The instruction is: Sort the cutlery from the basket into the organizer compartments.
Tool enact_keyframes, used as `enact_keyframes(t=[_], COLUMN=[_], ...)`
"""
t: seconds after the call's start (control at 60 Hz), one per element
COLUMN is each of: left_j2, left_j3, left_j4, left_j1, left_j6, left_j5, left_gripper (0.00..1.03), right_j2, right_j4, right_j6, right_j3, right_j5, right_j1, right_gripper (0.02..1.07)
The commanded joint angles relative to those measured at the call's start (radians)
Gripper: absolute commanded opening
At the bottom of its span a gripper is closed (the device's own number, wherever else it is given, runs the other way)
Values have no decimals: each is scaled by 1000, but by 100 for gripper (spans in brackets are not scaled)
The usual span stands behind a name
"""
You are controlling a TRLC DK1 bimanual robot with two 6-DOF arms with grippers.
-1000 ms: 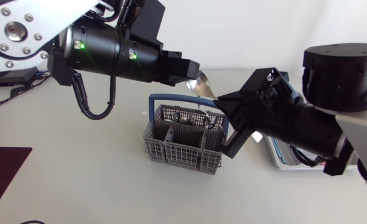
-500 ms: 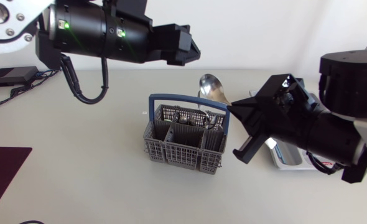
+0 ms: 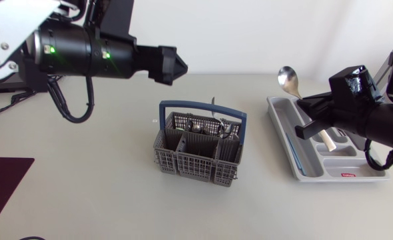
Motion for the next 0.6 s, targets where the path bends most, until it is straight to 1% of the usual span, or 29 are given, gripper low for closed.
enact_keyframes(t=[0.0,0.067,0.25,0.467,0.583], left_j2=[-19,-27,-35,-27,-12], left_j3=[-73,-113,-199,-297,-326], left_j4=[1,4,46,170,242], left_j1=[-41,-79,-154,-216,-228], left_j6=[68,100,139,160,166], left_j5=[-18,-43,-50,-52,-50], left_gripper=[98,98,97,96,96], right_j2=[86,147,329,540,638], right_j4=[32,55,123,177,184], right_j6=[33,42,62,87,101], right_j3=[35,52,108,207,268], right_j5=[-27,-45,-62,-68,-68], right_j1=[-86,-142,-244,-323,-349], right_gripper=[10,10,10,10,10])
